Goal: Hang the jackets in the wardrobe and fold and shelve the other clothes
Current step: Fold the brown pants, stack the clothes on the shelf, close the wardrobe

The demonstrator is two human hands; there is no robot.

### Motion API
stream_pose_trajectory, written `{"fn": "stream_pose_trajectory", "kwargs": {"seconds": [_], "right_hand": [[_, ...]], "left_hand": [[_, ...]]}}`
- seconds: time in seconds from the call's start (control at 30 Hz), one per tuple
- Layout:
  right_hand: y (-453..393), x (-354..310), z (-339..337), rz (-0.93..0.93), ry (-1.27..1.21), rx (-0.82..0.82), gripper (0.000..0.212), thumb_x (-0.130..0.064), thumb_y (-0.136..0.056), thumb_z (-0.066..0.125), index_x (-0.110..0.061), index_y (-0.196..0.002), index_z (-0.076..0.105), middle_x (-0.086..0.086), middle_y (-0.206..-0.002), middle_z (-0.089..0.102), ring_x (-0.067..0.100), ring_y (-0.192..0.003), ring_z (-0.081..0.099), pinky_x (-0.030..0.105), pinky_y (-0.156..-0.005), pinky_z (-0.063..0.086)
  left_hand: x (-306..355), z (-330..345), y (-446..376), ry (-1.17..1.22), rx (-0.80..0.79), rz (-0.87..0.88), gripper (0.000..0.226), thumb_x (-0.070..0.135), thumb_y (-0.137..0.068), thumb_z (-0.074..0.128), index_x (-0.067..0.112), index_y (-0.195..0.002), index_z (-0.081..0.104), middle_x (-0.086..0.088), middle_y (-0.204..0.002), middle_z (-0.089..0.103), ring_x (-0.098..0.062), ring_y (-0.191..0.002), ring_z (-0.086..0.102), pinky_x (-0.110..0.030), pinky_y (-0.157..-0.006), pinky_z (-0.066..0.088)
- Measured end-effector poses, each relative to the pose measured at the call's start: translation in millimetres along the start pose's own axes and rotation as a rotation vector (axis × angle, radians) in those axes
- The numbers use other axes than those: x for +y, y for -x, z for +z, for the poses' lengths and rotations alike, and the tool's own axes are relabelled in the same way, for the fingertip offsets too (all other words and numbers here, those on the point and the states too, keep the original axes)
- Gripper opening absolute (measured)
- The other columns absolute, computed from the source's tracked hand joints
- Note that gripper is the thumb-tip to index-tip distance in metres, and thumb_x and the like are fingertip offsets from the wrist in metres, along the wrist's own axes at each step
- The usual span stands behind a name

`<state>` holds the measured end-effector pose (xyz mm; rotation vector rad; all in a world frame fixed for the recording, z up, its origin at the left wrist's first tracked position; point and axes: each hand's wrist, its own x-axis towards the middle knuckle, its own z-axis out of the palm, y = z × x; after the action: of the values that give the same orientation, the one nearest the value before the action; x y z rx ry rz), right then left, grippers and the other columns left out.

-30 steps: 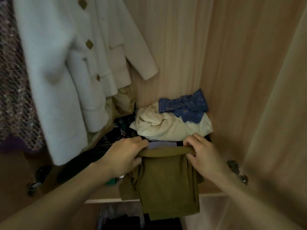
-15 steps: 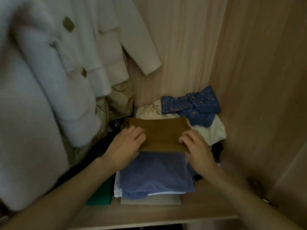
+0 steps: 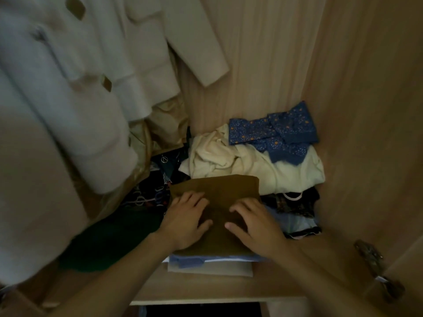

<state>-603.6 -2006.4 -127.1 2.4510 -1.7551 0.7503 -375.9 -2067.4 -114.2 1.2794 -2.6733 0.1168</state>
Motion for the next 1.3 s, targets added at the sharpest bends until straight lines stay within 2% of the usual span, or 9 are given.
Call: {"fn": "stream_pose_trajectory", "kwargs": {"seconds": [0.07, 0.13, 0.23, 0.4, 0.63, 0.73, 0.9, 1.1, 1.3], "right_hand": [[-9, -1, 14, 0.023, 0.085, 0.011, 0.058, -0.064, -0.093, 0.035, -0.026, -0.134, 0.049, 0.001, -0.144, 0.042, 0.02, -0.134, 0.036, 0.04, -0.109, 0.037], [-17, 6, 31, 0.09, 0.116, -0.074, 0.074, -0.07, -0.089, 0.029, -0.028, -0.15, 0.031, 0.005, -0.161, 0.018, 0.026, -0.147, 0.015, 0.043, -0.119, 0.02], [-19, 22, 57, 0.153, 0.123, -0.121, 0.083, -0.079, -0.087, 0.023, -0.033, -0.155, 0.012, -0.003, -0.165, -0.005, 0.022, -0.151, -0.003, 0.047, -0.121, 0.01], [-22, 35, 77, 0.191, 0.1, -0.066, 0.08, -0.081, -0.087, 0.023, -0.038, -0.154, 0.017, -0.009, -0.164, 0.0, 0.02, -0.151, 0.0, 0.047, -0.121, 0.01], [-26, 32, 68, 0.217, 0.095, -0.139, 0.087, -0.086, -0.08, 0.008, -0.039, -0.153, 0.013, -0.011, -0.164, -0.004, 0.02, -0.151, -0.003, 0.048, -0.121, 0.006], [-26, 28, 54, 0.207, 0.114, -0.181, 0.089, -0.085, -0.079, 0.009, -0.038, -0.154, 0.009, -0.01, -0.164, -0.007, 0.02, -0.151, -0.004, 0.048, -0.121, 0.005], [-21, 10, 17, 0.174, 0.094, -0.12, 0.08, -0.076, -0.087, 0.018, -0.034, -0.154, 0.014, -0.003, -0.163, 0.015, 0.021, -0.149, 0.009, 0.04, -0.12, 0.004], [1, -2, -24, 0.114, 0.087, 0.048, 0.07, -0.069, -0.094, 0.013, -0.032, -0.152, 0.025, -0.002, -0.161, 0.022, 0.019, -0.15, 0.008, 0.045, -0.12, 0.003], [24, 0, -56, 0.115, 0.044, 0.159, 0.065, -0.067, -0.093, 0.025, -0.029, -0.144, 0.037, 0.002, -0.153, 0.034, 0.027, -0.144, 0.024, 0.051, -0.116, 0.019]], "left_hand": [[3, 8, -6, -0.082, -0.008, -0.105, 0.068, 0.063, -0.094, 0.036, 0.031, -0.152, 0.023, -0.003, -0.164, 0.011, -0.027, -0.15, 0.009, -0.045, -0.12, 0.016], [0, 23, -10, -0.084, -0.048, -0.161, 0.075, 0.07, -0.093, 0.026, 0.033, -0.156, 0.009, -0.004, -0.166, -0.004, -0.03, -0.151, 0.0, -0.048, -0.122, 0.01], [-11, 49, -12, -0.018, -0.076, -0.209, 0.076, 0.075, -0.09, 0.012, 0.04, -0.155, -0.005, 0.002, -0.164, -0.019, -0.03, -0.152, -0.005, -0.049, -0.123, 0.006], [-17, 67, -20, 0.002, -0.084, -0.242, 0.072, 0.075, -0.089, 0.004, 0.045, -0.153, -0.01, 0.006, -0.162, -0.025, -0.026, -0.152, -0.006, -0.053, -0.121, -0.002], [-12, 56, -25, -0.029, -0.155, -0.257, 0.086, 0.077, -0.075, -0.012, 0.044, -0.154, -0.008, 0.005, -0.162, -0.023, -0.027, -0.152, -0.002, -0.055, -0.12, -0.002], [-10, 45, -26, -0.041, -0.214, -0.273, 0.075, 0.078, -0.086, 0.002, 0.045, -0.154, -0.007, 0.005, -0.163, -0.023, -0.029, -0.151, -0.001, -0.056, -0.12, -0.002], [0, 8, -22, -0.004, -0.206, -0.289, 0.073, 0.072, -0.092, 0.026, 0.04, -0.155, 0.007, 0.002, -0.165, -0.011, -0.029, -0.151, 0.003, -0.057, -0.121, 0.001], [27, -38, -1, 0.065, -0.014, -0.26, 0.07, 0.069, -0.094, 0.03, 0.039, -0.154, 0.014, 0.001, -0.166, -0.002, -0.029, -0.148, 0.016, -0.051, -0.121, 0.014], [65, -48, 30, 0.124, -0.016, -0.262, 0.063, 0.065, -0.095, 0.034, 0.039, -0.151, 0.021, 0.001, -0.163, 0.012, -0.026, -0.145, 0.023, -0.05, -0.115, 0.028]]}}
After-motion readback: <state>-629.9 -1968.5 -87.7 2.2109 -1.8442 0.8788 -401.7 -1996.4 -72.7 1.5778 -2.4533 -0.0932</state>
